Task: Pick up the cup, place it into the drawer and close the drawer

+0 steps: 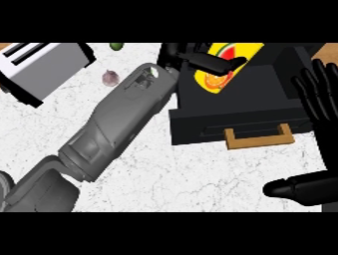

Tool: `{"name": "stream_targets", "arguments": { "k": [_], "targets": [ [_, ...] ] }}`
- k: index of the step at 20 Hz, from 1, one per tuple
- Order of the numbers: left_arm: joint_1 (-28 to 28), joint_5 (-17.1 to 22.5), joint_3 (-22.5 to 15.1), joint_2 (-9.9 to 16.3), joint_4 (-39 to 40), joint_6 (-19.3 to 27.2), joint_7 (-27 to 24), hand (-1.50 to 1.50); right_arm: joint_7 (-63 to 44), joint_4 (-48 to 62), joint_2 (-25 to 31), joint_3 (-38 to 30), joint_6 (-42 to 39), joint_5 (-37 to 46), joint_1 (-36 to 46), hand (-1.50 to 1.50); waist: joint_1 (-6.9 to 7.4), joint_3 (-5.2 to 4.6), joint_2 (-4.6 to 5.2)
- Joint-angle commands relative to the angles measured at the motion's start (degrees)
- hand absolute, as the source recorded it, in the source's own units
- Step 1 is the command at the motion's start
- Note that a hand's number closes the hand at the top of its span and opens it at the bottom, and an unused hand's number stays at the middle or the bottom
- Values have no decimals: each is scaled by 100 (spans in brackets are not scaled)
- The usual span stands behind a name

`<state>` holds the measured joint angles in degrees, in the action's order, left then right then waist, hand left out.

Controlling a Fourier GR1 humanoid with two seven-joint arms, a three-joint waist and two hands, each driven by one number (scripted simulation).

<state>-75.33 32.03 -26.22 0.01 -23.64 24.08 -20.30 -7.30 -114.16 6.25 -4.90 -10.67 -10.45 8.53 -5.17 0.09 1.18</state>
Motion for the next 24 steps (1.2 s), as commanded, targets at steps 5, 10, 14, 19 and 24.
{"name": "stream_targets", "arguments": {
  "k": [5, 10, 14, 19, 24],
  "targets": [
    [-78, 125, -875, -1, 91, 564, 433, -150, -26, -61, -72, 106, -19, -81, 85, -150, -205, 5, 19],
    [31, 500, -818, -1, -145, 327, 112, -150, 149, 94, -100, 79, -99, -158, 59, -150, -77, 1, 11],
    [20, 914, -621, -1, -319, 296, -212, -150, -237, -341, -263, 223, 76, -333, 81, -150, -106, -7, -7],
    [-54, 1302, -312, -1, -499, 14, -700, -150, -358, -285, -44, -65, -186, -855, -1, -150, 123, -6, -45],
    [253, 1314, -62, 236, -1039, -197, -408, -150, 65, -124, 291, -442, -652, -962, -337, 150, 497, -6, -127]
  ]
}}
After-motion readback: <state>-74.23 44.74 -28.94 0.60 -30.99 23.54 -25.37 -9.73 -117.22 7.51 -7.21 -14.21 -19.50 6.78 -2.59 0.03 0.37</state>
